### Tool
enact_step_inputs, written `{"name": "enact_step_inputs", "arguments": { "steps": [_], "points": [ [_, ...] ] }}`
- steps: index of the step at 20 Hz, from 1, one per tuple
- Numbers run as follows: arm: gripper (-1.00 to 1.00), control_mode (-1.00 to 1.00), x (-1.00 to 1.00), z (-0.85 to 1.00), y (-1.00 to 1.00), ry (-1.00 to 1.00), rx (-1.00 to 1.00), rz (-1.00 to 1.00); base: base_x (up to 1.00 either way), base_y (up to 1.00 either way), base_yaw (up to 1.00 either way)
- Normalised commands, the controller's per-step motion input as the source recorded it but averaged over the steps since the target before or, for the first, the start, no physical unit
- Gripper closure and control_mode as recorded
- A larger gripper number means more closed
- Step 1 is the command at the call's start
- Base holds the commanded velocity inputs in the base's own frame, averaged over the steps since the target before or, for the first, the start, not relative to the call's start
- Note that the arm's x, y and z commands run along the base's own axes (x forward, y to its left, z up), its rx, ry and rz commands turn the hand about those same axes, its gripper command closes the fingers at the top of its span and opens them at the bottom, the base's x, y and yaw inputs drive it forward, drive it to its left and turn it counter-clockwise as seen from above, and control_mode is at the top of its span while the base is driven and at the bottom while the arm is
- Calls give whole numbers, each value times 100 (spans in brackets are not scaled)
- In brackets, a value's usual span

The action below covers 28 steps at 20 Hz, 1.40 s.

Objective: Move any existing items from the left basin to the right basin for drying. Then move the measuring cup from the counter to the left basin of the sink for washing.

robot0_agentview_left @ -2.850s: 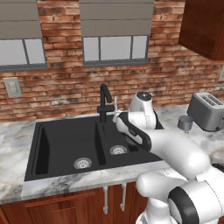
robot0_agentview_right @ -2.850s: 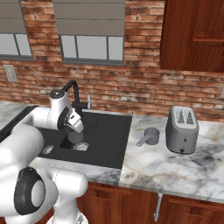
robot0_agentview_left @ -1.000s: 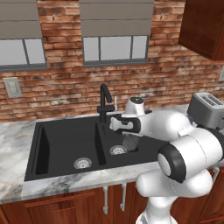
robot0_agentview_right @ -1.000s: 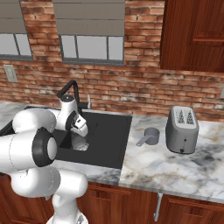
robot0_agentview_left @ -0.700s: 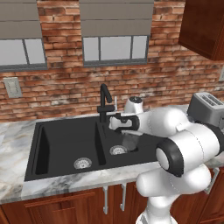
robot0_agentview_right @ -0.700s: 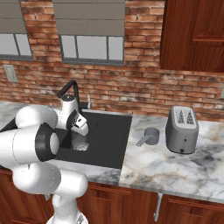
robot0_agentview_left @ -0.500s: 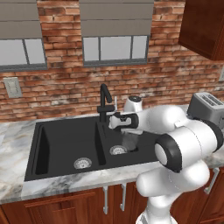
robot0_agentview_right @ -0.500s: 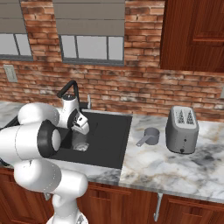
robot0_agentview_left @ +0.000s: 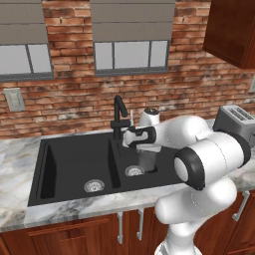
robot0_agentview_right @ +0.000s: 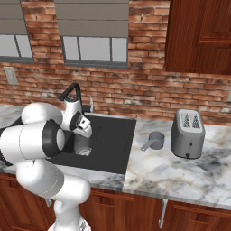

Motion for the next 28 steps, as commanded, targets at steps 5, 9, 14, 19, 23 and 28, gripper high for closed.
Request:
{"name": "enact_step_inputs", "arguments": {
  "steps": [5, 9, 14, 19, 23, 28],
  "points": [
    [100, -100, -9, -22, 10, 0, 0, 4, 0, 0, 0],
    [100, -100, -3, -23, 9, 0, 0, 3, 0, 0, 0],
    [-100, -100, -13, -15, 1, -1, 0, 1, 0, 0, 0],
    [-100, -100, -29, 1, -2, -3, 0, 0, 0, 0, 0],
    [-100, -100, -31, 3, 0, -5, 0, 0, 0, 0, 0],
    [-100, -100, -20, 22, 0, -7, 0, 0, 0, 0, 0]
  ]
}}
